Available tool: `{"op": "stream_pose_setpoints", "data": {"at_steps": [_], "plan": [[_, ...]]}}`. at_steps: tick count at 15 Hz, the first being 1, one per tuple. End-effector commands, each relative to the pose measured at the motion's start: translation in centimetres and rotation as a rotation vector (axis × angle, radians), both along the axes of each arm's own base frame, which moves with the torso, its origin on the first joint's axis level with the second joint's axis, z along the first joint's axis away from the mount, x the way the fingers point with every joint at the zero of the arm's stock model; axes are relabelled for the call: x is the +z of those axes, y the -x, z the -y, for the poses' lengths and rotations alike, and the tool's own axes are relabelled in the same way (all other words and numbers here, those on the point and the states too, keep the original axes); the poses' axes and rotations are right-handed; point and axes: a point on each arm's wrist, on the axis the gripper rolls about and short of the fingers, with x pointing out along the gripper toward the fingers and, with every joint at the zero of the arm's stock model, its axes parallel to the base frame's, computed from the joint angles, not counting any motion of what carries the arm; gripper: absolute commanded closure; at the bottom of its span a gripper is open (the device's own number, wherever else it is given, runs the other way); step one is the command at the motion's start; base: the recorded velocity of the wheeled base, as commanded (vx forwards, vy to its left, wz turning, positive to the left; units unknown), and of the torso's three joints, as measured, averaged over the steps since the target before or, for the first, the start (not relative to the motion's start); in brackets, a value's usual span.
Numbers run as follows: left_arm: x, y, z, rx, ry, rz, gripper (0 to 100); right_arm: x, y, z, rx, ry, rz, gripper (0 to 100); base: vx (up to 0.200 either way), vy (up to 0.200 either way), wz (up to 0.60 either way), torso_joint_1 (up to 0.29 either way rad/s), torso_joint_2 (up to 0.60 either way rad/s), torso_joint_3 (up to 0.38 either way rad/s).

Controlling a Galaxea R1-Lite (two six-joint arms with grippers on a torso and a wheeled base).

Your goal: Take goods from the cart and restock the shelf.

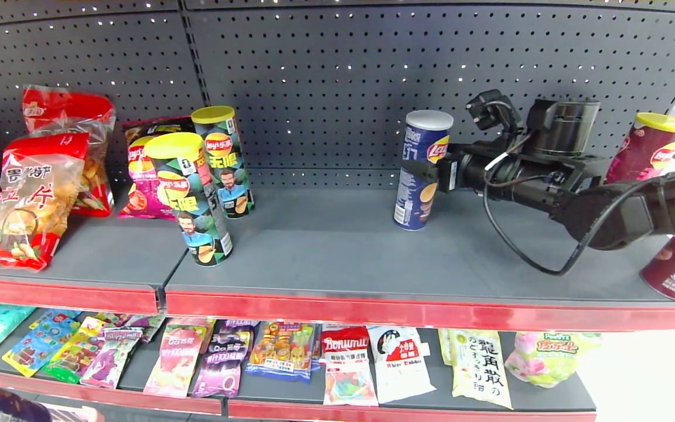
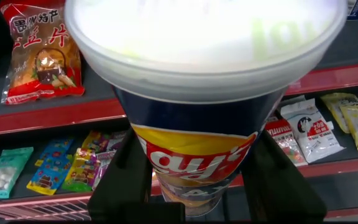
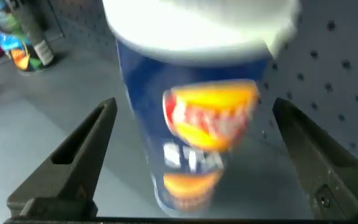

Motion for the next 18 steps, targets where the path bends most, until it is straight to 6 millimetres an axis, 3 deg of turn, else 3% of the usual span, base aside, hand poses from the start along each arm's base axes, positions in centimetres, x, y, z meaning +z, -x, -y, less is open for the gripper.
{"op": "stream_pose_setpoints", "data": {"at_steps": [1, 2, 3, 5, 9, 12, 14, 16, 18], "plan": [[0.0, 0.0, 0.0, -0.001, 0.0, -0.001, 100, -0.3, -1.2, -1.2, 0.011, -0.003, 0.009, 0, 0.0, 0.0, 0.0, 0.0, 0.0, 0.0], [0.0, 0.0, 0.0, -0.001, 0.0, -0.001, 100, -0.3, -1.8, -1.4, -0.002, -0.003, 0.013, 0, 0.0, 0.0, 0.0, 0.0, 0.0, 0.0], [0.0, 0.0, 0.0, -0.001, 0.0, -0.001, 100, -0.2, -1.8, -1.4, -0.003, -0.004, 0.016, 100, 0.0, 0.0, 0.0, 0.0, 0.0, 0.0], [0.1, 0.0, 0.0, -0.001, 0.0, 0.003, 100, -0.5, -2.6, -1.6, -0.029, -0.005, 0.019, 100, 0.0, 0.0, 0.0, 0.0, 0.0, 0.0], [0.0, 0.0, 0.0, 0.001, 0.0, 0.002, 100, 1.0, -0.7, -2.9, -0.091, -0.042, 0.028, 100, 0.0, 0.0, 0.0, 0.0, 0.0, 0.0], [0.0, 0.0, 0.0, 0.001, 0.0, 0.0, 100, 3.2, 5.1, -3.7, -0.209, -0.012, 0.0, 100, 0.0, 0.0, 0.0, 0.0, 0.0, 0.0], [0.0, 0.0, 0.0, -0.001, 0.0, 0.0, 100, 4.2, 7.8, -3.6, -0.255, -0.015, 0.005, 100, 0.0, 0.0, 0.0, 0.0, 0.0, 0.0], [-0.1, 0.0, 0.0, -0.001, 0.0, -0.003, 100, 4.6, 9.5, -3.5, -0.347, -0.012, 0.016, 100, 0.0, 0.0, 0.0, 0.0, 0.0, 0.0], [-0.2, -0.1, 0.0, -0.001, 0.0, -0.007, 100, 3.6, 10.3, -3.3, -0.466, 0.016, -0.002, 100, 0.0, 0.0, 0.0, 0.0, 0.0, 0.0]]}}
